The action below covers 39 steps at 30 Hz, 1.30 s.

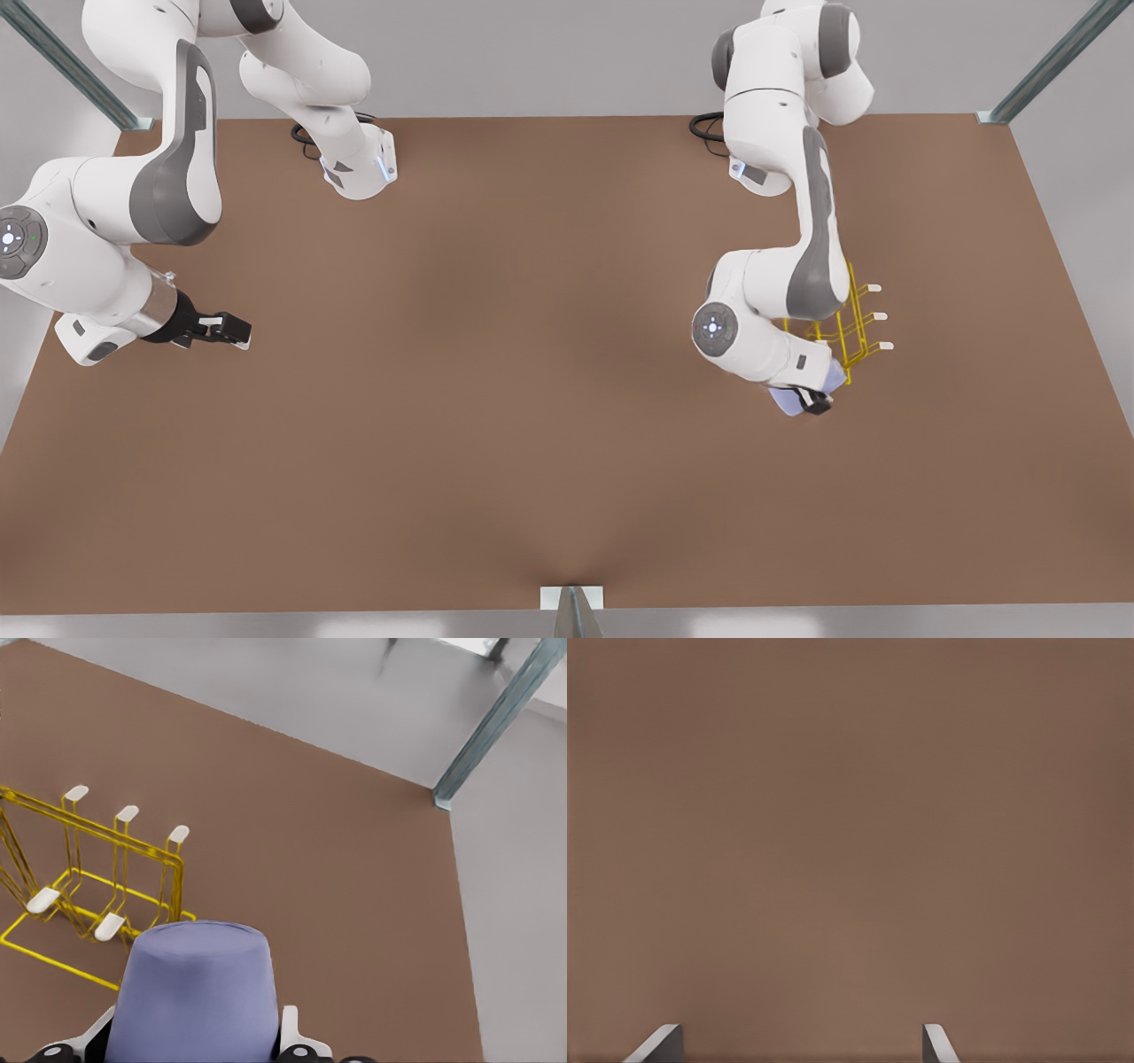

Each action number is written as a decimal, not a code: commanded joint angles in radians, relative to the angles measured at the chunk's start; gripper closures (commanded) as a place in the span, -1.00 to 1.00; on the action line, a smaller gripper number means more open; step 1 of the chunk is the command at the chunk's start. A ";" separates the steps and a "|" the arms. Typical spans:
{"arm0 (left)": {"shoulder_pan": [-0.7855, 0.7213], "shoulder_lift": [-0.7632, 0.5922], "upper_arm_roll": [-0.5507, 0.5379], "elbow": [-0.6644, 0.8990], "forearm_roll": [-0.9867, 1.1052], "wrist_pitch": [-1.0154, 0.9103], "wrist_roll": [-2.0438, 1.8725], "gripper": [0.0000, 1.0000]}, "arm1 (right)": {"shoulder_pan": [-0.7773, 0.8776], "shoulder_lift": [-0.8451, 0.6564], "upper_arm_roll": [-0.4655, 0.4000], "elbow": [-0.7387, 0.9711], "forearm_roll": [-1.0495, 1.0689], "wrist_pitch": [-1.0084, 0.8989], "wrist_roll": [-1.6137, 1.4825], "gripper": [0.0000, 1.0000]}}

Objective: Place the cup on the cup holder

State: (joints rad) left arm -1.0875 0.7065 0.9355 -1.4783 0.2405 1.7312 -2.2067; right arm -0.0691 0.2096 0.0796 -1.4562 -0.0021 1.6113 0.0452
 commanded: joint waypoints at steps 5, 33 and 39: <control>-0.189 0.163 0.232 -0.123 0.036 -0.122 0.544 -0.13 | 0.000 -0.001 0.000 0.000 0.001 0.007 -0.001 -1.00; -0.347 0.352 0.281 -0.441 0.103 0.154 0.105 -0.15 | -0.001 0.010 0.022 0.000 -0.001 0.041 -0.007 -1.00; -0.391 0.372 0.282 -0.462 0.071 0.140 0.107 -0.15 | -0.001 0.011 0.022 0.000 -0.001 0.042 -0.007 -1.00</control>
State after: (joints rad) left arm -1.4756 1.0775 1.2172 -1.9401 0.3204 1.8710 -2.0080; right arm -0.0706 0.2214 0.1013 -1.4562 -0.0039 1.6525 0.0412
